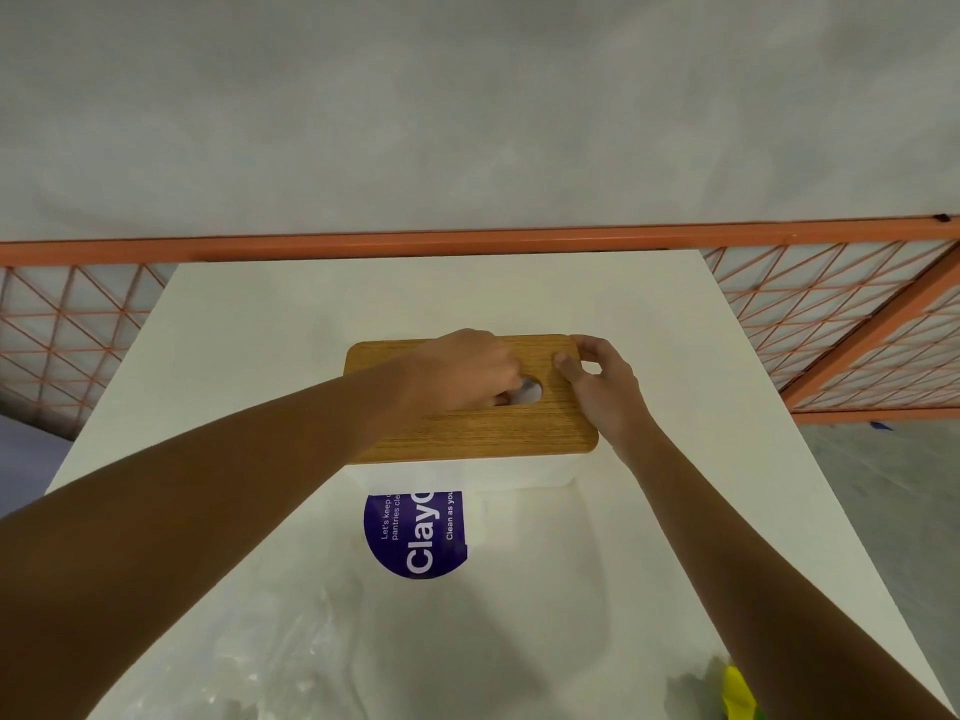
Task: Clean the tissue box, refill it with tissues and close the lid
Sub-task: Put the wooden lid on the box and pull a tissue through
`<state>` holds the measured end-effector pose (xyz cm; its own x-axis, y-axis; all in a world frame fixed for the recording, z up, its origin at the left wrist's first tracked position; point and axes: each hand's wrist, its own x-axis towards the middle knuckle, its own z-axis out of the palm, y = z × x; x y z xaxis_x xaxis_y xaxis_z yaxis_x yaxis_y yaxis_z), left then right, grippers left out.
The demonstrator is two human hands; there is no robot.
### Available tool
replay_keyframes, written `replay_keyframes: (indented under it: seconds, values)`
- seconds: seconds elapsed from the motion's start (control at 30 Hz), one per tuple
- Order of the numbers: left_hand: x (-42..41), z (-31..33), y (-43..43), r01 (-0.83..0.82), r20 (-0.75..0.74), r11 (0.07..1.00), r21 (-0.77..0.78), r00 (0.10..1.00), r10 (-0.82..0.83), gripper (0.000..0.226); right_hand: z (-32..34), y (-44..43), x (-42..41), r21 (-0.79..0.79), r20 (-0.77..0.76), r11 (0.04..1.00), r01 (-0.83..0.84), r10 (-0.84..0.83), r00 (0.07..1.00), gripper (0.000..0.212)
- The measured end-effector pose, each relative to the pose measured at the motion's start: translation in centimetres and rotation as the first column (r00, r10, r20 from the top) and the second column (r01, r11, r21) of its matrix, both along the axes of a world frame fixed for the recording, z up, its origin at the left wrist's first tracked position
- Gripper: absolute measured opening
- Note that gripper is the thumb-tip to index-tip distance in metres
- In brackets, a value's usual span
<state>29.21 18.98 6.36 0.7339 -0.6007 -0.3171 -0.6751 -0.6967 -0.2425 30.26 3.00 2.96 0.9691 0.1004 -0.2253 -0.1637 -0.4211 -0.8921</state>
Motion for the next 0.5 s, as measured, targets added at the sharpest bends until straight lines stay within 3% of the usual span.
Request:
replay_keyframes:
  seconds: [0.3, 0.5]
  values:
    - [-0.2, -0.5, 1.4, 0.003, -0.056, 0.993, -0.12, 0.998, -0.01, 0.014, -0.1, -0.1, -0.2, 0.042, -0.006, 0.999, 0.002, -0.002, 1.0, 0.038]
    - [-1.7, 0.7, 4.0, 0.035, -0.091, 0.989, -0.145, 0.995, -0.048, 0.029, -0.1, -0.3, -0.1, 0.045, -0.02, 0.999, -0.008, 0.008, 1.0, 0.039]
